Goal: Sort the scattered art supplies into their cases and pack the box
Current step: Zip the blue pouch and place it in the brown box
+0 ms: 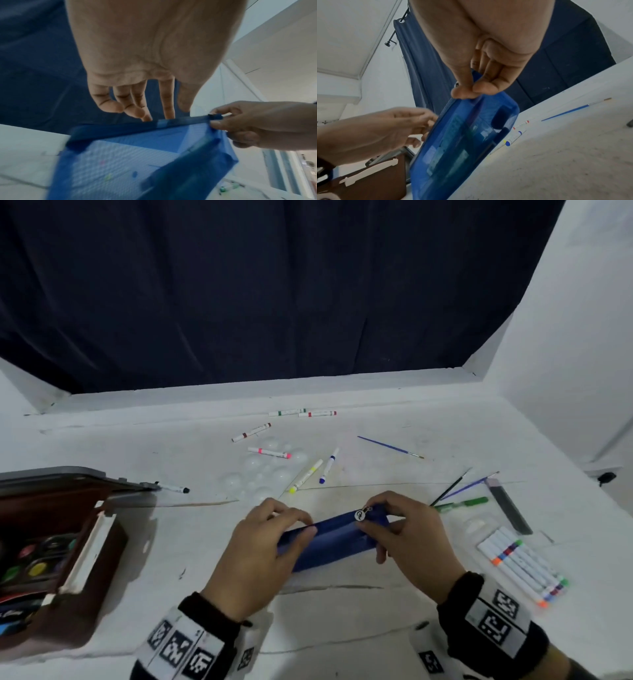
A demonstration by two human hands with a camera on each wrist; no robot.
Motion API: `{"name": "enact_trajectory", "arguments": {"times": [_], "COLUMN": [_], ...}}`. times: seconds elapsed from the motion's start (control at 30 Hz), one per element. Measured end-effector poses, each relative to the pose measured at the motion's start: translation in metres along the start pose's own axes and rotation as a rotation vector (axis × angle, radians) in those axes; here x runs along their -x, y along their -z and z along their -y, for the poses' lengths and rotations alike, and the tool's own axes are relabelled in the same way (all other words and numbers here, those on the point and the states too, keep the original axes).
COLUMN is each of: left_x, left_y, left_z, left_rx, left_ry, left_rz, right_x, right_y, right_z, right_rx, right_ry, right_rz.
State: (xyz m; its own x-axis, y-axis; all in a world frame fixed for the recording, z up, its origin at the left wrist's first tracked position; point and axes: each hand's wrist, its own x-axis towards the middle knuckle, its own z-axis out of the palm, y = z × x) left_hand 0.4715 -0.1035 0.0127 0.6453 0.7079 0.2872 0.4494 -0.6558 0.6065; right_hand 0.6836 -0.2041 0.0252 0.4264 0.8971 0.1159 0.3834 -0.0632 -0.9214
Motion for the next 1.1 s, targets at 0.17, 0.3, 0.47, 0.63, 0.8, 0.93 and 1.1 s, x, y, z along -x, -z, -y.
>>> {"name": "enact_trajectory", "arguments": {"times": [0.17,0.3,0.47,0.63,0.8,0.93,1.1], "left_x": [-0.026,-0.045,-0.056,-0.058,-0.051,-0.041,-0.045], "left_y": [-0.014,-0.012,-0.006,-0.009,-0.003,0.001,0.005], "left_z": [-0.043,-0.048,-0.043,-0.036,-0.009,0.005,0.02], "left_rx": [0.109,0.058,0.042,0.244,0.182,0.061,-0.04], "left_ry": [-0.116,-0.183,-0.156,0.006,0.127,0.169,0.223], "left_rz": [-0.003,-0.021,0.062,0.174,0.137,0.091,0.039], "right_x": [-0.007,-0.016,-0.025,-0.02,-0.019,-0.022,-0.038], "right_y": [0.009,0.019,0.032,0.034,0.041,0.05,0.063], "right_z": [0.01,0.02,0.017,0.007,-0.01,-0.023,-0.037], "right_rx": [0.096,0.226,0.28,0.256,0.257,0.318,0.356], "right_ry": [0.175,0.279,0.33,0.328,0.266,0.231,0.193], "right_rz": [-0.022,0.064,0.188,0.192,0.12,0.086,0.061]}}
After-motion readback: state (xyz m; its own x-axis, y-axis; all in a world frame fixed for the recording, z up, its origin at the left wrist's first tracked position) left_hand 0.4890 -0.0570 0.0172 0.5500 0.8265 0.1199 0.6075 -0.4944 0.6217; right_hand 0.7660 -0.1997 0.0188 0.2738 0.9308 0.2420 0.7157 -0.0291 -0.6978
